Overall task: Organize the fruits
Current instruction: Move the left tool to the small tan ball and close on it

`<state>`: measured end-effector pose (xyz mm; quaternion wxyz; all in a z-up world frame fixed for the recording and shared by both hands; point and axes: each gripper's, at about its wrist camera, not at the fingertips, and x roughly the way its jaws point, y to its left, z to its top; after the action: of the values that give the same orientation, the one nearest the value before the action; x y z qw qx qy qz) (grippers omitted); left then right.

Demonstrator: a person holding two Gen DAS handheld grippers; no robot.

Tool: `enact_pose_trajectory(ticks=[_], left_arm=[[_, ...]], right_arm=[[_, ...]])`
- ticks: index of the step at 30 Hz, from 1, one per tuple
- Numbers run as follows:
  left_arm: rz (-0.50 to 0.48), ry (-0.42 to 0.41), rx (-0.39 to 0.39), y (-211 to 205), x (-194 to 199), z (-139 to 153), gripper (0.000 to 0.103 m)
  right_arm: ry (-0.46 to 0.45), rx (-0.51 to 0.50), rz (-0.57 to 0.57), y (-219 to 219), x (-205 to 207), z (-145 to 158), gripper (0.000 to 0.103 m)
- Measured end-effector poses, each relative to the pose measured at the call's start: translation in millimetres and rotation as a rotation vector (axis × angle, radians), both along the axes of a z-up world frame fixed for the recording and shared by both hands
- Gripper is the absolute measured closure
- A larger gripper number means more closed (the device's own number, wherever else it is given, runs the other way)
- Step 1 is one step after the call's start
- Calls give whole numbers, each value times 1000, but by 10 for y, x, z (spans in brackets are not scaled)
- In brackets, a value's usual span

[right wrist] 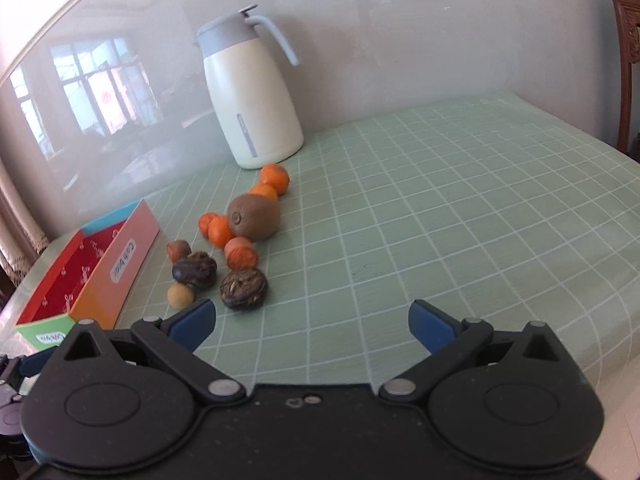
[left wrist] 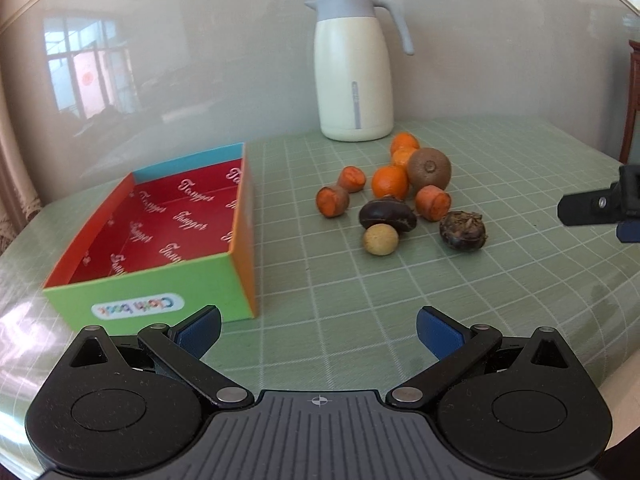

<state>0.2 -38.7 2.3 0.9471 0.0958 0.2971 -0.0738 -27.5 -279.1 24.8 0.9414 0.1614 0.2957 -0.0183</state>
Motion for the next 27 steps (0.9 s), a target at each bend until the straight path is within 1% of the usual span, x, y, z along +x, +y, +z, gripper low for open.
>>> enact_pose_trajectory(ticks=[7,11,16,22,27], left_arm=[[-12,11,-2,-159,160,1,0],[-17,0,2,-254,297,34,0],[-19,-1,0,-341,484,34,0],[-45,-5,21,-418,656,-37,0],[-80,13,-15,-445,771,-71,0]], right_arm=[[-30,35,-25,-117,-63,56,0],[-42,51,-40,-178,-81,72,0],[-49,42,-62,-229,-93,84,0],[-49,38,-80,-302,-107,74,0],[-56,44,-99,-360,-143,69,0]])
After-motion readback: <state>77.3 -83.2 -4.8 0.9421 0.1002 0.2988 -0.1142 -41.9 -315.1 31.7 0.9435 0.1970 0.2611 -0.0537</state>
